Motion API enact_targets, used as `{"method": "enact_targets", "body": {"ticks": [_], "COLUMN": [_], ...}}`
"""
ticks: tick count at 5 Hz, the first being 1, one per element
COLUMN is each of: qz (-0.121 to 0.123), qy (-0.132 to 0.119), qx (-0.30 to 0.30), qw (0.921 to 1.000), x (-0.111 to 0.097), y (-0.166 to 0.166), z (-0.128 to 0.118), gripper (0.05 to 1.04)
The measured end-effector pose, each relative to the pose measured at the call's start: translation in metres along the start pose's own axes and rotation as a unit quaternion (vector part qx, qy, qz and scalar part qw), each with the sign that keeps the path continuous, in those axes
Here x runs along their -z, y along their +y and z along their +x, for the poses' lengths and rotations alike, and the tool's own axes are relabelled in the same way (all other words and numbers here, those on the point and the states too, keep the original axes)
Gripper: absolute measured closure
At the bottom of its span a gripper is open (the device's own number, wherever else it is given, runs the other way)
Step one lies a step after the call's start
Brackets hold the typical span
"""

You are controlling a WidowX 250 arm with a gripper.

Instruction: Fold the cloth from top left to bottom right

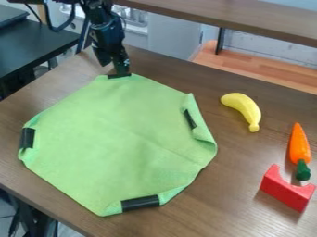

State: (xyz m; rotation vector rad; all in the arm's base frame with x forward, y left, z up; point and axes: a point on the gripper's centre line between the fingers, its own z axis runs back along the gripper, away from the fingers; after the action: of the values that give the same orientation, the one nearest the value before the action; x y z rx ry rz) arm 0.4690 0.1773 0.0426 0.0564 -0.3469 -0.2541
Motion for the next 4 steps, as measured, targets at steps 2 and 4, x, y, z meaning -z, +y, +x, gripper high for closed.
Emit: {"method": "enact_targets", "body": {"ticks": [2,4], "qz": [0.005,0.035], "qy": [0.009,0.025], "qx": [0.019,0.021], "qw": [0.9998,0.9989], "x": [0.009,0.02], "y": [-0.012,-0.012], "z": [0.0,-0.005], "gripper": [0.144,0.735]}}
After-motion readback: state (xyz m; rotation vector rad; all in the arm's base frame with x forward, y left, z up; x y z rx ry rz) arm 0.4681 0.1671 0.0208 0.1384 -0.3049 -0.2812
